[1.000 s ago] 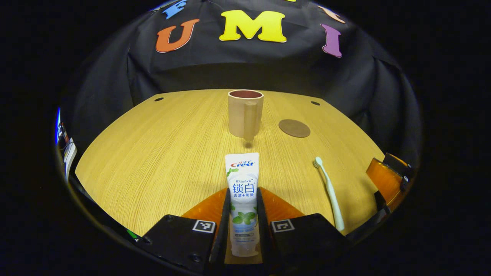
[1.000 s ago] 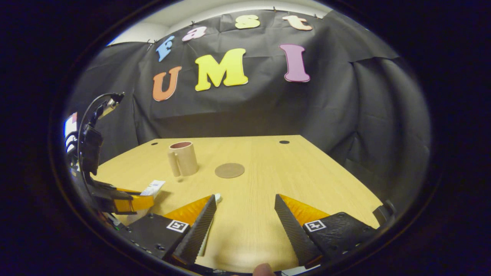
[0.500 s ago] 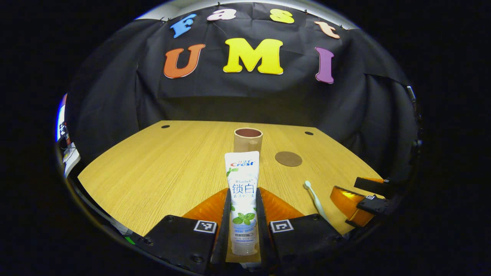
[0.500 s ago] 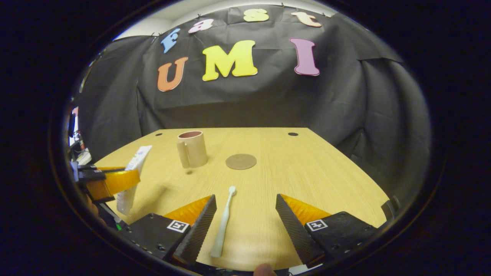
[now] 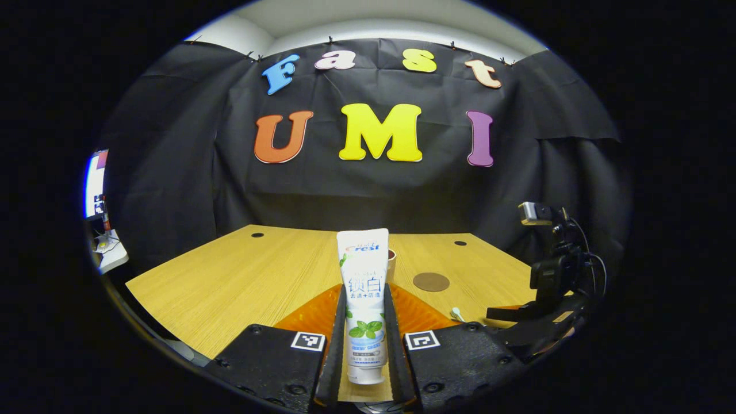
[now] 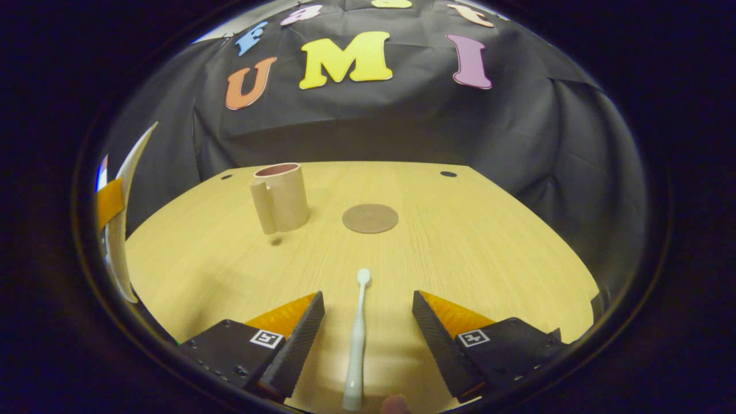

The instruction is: Put the toothbrush and toothpaste on the desktop into the cup, then pick up the cup and place it on the coaster on the desktop.

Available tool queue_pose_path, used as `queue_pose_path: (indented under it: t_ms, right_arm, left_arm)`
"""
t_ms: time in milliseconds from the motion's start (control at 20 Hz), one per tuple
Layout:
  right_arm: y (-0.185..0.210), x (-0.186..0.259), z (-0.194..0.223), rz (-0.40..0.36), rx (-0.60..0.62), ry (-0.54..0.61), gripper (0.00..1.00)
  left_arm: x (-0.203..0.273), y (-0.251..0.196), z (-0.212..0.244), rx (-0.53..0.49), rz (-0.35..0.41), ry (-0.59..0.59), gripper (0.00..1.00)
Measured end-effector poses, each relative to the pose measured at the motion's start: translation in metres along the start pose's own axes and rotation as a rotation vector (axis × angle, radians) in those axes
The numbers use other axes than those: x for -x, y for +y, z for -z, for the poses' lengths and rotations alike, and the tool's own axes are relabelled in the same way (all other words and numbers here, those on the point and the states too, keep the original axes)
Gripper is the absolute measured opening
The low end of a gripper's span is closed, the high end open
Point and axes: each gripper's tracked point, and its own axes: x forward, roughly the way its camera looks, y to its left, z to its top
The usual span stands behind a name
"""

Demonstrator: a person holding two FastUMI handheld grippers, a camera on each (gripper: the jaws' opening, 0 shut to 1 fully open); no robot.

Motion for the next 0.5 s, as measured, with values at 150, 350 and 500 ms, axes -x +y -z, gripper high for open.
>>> queue_pose_path:
  t_ms: [150,350,500]
  right_arm:
    - [0.003,-0.014,0.005,0.025,0.016,0.042,0.79]
    - [0.011,-0.018,0.005,-0.017,-0.041,0.073,0.43]
    - [0.009,-0.021,0.004,-0.042,-0.072,0.090,0.03]
  left_arm:
    - [0.000,0.002,-0.002,0.001,0.005,-0.007,0.36]
    - [-0.004,0.006,-0.003,0.006,0.002,-0.010,0.36]
    - [-0.006,0.009,-0.005,0.015,0.000,-0.013,0.36]
